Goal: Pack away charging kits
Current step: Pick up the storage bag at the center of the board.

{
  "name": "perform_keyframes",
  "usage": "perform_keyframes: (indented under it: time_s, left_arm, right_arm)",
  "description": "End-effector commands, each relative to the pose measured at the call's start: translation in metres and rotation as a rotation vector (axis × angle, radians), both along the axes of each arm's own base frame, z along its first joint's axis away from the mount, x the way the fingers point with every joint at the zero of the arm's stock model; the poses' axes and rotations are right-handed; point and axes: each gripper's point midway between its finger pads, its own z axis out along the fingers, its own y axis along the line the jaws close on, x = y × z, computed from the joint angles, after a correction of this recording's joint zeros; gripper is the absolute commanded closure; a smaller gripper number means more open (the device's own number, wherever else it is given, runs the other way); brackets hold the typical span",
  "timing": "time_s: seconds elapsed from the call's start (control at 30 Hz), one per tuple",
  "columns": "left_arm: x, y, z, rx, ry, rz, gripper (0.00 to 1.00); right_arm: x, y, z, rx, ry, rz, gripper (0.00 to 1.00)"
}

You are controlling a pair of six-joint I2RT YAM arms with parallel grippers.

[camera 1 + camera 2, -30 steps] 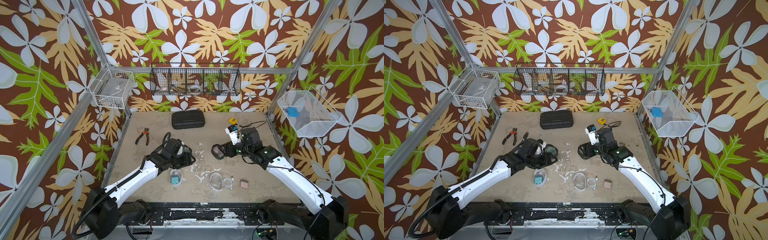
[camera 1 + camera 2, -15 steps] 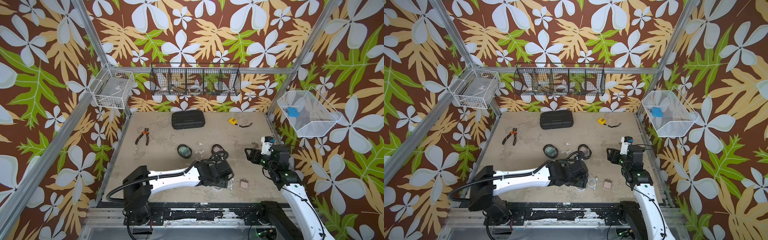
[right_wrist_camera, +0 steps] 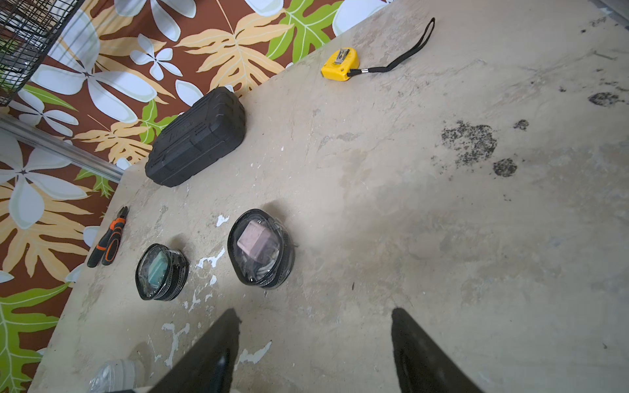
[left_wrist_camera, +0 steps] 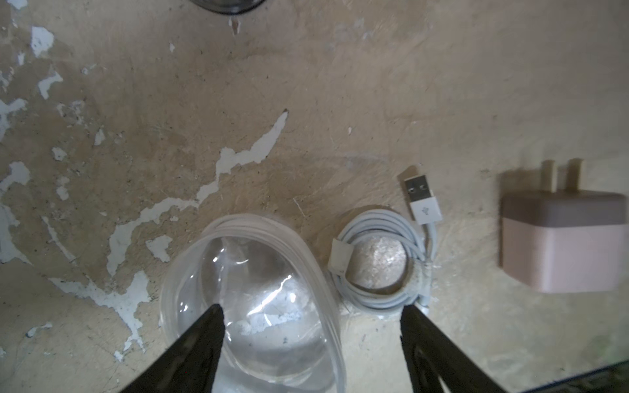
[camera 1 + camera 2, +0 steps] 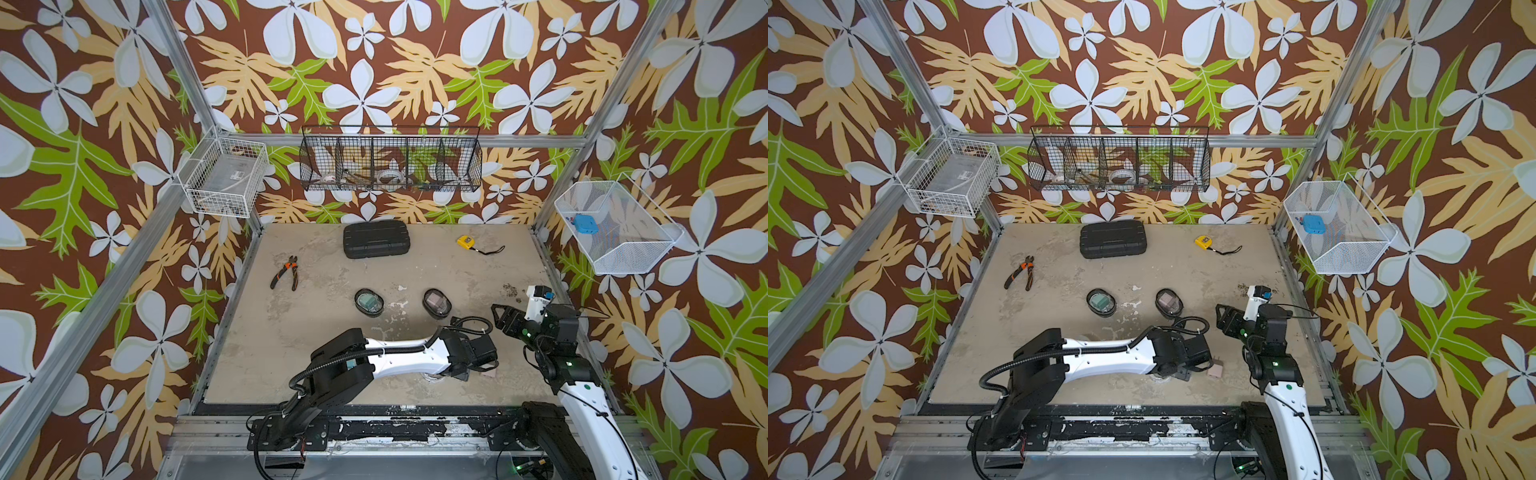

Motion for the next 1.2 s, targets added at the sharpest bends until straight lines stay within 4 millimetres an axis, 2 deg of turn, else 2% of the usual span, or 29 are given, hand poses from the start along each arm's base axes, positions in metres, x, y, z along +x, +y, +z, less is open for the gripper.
perform_keyframes:
  time_s: [0.0, 0.17, 0.4, 0.6, 0.63, 0.67, 0.73, 0.77, 0.8, 1.0, 1.17]
  left_arm:
    - [-0.002, 0.016, -0.007, 0.08, -0.007, -0.002, 0.17]
    - [-0.007, 0.027, -0.014, 0.125, -0.004, -0.003, 0.21]
    - [-0.016, 0.039, -0.013, 0.134, -0.011, 0.003, 0.4]
    - [-0.016, 0.048, -0.007, 0.12, -0.036, -0.004, 0.49]
    - [-0.016, 0.05, -0.006, 0.117, -0.037, -0.005, 0.54]
    - [-0.017, 0.05, -0.005, 0.11, -0.039, -0.009, 0.67]
    - [-0.017, 0.051, -0.005, 0.108, -0.038, -0.022, 0.81]
    - [-0.018, 0.051, -0.006, 0.112, -0.034, -0.036, 0.93]
    - [-0.019, 0.052, -0.007, 0.117, -0.029, -0.046, 0.99]
    - [-0.021, 0.06, -0.005, 0.11, -0.038, -0.073, 1.0]
    - [-0.022, 0.068, 0.004, 0.098, -0.049, -0.09, 1.0]
  right_arm:
    - [0.004, 0.0, 0.002, 0.006, -0.034, 0.015, 0.28]
    - [0.006, -0.004, -0.007, 0.041, -0.023, 0.019, 0.28]
    - [0.01, -0.002, -0.007, 0.062, -0.025, 0.041, 0.29]
    - [0.01, 0.0, -0.011, 0.065, -0.018, 0.052, 0.29]
    - [0.01, 0.0, -0.011, 0.066, -0.015, 0.054, 0.29]
    - [0.011, 0.001, -0.01, 0.068, -0.017, 0.057, 0.3]
    - [0.011, 0.002, -0.011, 0.068, -0.016, 0.065, 0.3]
    - [0.011, 0.003, -0.012, 0.068, -0.014, 0.07, 0.3]
    - [0.011, 0.003, -0.012, 0.065, -0.012, 0.078, 0.3]
    - [0.01, 0.008, -0.023, 0.06, 0.035, 0.124, 0.32]
    - [0.009, 0.015, -0.02, 0.072, 0.043, 0.164, 0.34]
